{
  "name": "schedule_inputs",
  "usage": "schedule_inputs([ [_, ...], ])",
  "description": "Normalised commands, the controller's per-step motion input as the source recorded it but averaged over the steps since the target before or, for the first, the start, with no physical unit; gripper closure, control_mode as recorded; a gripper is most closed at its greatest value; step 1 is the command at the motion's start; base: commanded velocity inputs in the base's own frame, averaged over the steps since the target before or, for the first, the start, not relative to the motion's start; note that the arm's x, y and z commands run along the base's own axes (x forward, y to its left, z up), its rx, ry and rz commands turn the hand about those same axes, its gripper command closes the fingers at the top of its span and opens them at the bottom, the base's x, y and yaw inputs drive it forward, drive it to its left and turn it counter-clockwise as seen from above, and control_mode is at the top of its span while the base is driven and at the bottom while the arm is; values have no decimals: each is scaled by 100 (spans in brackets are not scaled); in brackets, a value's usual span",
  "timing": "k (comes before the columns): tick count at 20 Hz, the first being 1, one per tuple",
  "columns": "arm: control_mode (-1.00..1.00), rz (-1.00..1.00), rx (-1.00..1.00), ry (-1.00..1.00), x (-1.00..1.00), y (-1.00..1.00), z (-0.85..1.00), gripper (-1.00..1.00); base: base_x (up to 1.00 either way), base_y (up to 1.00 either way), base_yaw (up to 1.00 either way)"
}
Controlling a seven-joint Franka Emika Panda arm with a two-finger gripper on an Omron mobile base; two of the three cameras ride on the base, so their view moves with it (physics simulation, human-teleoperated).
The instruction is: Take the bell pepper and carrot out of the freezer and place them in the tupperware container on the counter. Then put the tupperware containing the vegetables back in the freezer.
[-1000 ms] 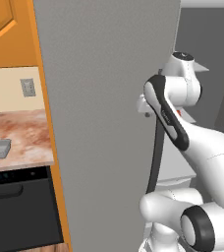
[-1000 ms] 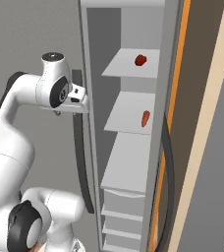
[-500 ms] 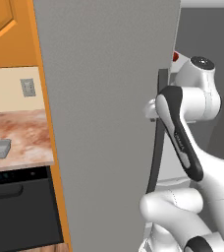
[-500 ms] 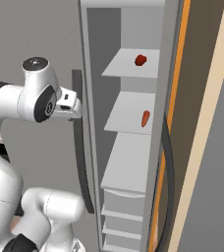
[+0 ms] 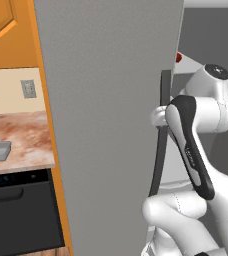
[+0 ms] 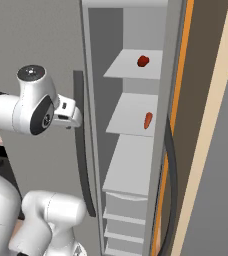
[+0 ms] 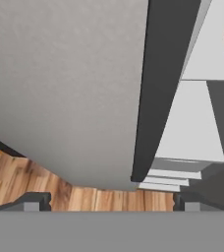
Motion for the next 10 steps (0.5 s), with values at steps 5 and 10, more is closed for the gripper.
schedule_inputs([
  [5,-100,0,1,0,0,0,0,-100,0,0,0],
  [10,100,0,0,0,0,-5,0,-100,0,-29,-1],
])
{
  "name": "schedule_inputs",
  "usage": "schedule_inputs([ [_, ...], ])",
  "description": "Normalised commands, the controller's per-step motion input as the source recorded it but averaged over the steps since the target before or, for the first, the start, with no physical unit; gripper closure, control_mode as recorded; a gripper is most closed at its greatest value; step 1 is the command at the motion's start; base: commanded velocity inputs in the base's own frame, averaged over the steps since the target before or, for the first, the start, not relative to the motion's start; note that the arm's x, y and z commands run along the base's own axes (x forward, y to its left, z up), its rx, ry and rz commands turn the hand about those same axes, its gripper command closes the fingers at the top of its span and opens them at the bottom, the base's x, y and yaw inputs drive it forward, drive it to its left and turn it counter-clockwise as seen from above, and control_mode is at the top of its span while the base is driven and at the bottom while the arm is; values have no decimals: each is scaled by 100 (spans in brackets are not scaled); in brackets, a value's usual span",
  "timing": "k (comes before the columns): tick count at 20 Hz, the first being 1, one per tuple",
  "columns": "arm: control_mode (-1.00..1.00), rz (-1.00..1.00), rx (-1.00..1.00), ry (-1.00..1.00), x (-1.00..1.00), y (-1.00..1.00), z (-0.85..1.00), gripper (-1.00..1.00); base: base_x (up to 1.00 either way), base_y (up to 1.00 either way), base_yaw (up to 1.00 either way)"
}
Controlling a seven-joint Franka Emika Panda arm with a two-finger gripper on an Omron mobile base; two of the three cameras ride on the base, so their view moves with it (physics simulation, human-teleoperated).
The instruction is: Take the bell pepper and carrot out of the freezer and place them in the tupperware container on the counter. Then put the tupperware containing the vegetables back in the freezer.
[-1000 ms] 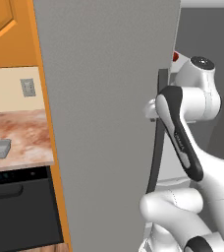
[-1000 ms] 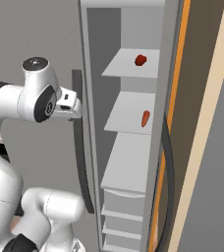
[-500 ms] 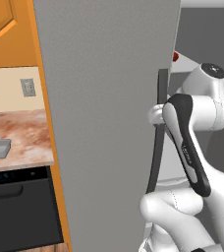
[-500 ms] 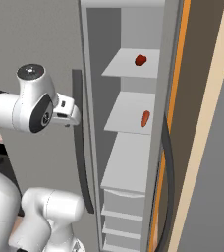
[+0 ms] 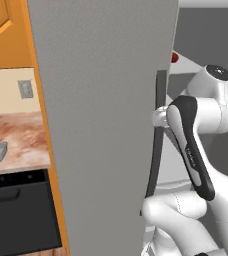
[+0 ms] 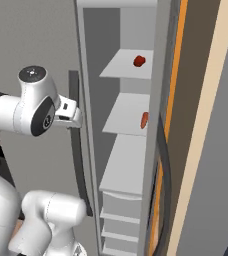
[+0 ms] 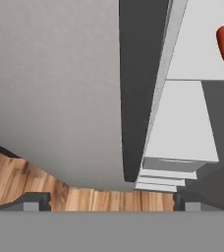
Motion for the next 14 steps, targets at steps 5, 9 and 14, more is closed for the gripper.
schedule_inputs([
  [5,100,0,0,0,0,0,0,-100,4,-72,0],
  [9,100,0,0,0,0,0,0,-100,23,-42,0],
  [14,100,0,0,0,0,0,0,-100,51,-23,0],
])
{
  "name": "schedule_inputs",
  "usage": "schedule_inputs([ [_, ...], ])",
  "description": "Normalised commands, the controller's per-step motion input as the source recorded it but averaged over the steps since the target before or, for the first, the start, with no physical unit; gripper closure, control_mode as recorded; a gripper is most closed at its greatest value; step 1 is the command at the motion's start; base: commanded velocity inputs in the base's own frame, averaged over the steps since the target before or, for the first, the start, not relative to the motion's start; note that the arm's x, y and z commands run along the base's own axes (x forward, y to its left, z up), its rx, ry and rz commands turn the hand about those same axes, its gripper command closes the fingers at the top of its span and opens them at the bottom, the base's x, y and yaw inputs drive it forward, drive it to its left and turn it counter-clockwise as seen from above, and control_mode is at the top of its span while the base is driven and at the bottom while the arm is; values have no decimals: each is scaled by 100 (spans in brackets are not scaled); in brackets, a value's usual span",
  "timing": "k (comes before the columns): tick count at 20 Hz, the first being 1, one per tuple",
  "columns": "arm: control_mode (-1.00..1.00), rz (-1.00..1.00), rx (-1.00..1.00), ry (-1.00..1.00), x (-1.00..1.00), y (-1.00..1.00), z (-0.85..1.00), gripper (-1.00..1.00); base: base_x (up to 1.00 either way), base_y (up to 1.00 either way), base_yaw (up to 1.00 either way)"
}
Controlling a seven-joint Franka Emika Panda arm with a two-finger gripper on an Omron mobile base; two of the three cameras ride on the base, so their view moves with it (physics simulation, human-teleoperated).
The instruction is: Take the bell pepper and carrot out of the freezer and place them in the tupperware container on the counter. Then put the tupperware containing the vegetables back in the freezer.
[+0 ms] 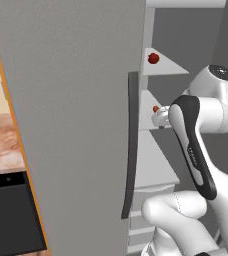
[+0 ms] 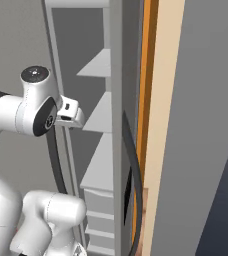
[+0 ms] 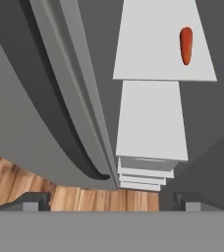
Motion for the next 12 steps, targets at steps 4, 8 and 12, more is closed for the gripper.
schedule_inputs([
  [4,100,0,0,0,0,0,0,-100,86,-35,0],
  [8,100,0,0,0,0,0,0,-100,80,-36,-1],
  [12,100,0,0,0,0,0,0,-100,77,-27,-1],
])
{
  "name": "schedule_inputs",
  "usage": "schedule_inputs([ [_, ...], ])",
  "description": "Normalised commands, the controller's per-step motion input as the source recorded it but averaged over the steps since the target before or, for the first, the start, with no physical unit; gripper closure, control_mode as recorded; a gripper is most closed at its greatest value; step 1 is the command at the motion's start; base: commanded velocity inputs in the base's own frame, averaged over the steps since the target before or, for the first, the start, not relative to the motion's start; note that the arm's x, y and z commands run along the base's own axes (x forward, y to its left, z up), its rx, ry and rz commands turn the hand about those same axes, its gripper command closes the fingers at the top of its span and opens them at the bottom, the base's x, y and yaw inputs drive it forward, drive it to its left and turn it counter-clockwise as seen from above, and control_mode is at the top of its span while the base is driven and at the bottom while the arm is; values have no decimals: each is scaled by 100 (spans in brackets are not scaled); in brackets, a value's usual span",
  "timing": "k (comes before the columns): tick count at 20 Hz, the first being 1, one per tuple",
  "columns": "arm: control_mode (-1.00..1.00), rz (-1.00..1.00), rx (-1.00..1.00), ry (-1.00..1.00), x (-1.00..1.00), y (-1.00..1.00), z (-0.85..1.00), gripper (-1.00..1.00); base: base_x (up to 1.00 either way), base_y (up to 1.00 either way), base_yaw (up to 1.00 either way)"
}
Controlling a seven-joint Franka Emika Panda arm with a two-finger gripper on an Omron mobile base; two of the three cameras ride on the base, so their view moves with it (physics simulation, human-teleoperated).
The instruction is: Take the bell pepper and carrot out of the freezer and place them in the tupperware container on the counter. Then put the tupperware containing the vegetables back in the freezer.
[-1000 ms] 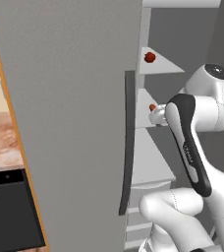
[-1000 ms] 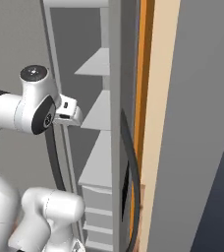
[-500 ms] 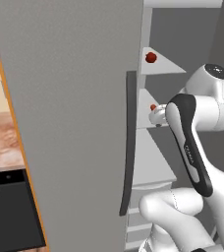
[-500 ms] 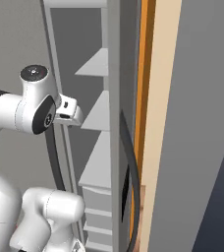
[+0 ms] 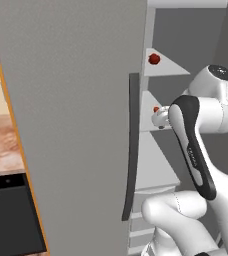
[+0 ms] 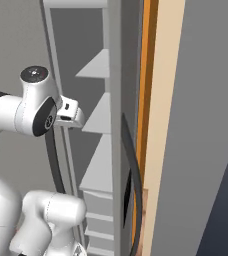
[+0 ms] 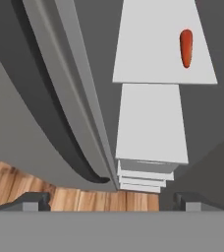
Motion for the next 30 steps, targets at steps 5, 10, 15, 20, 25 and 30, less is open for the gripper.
schedule_inputs([
  [5,100,0,0,0,0,0,0,-100,100,-16,-2],
  [10,100,0,0,0,0,0,0,-100,75,-2,-9],
  [15,-100,-3,4,1,1,-14,0,-100,7,-5,-2],
  [20,-100,-6,2,-13,-4,-33,14,-100,0,0,0],
  [25,-100,-7,0,-17,0,-24,38,-100,0,0,0],
  [30,-100,-5,0,-10,22,-7,40,-100,0,0,0],
])
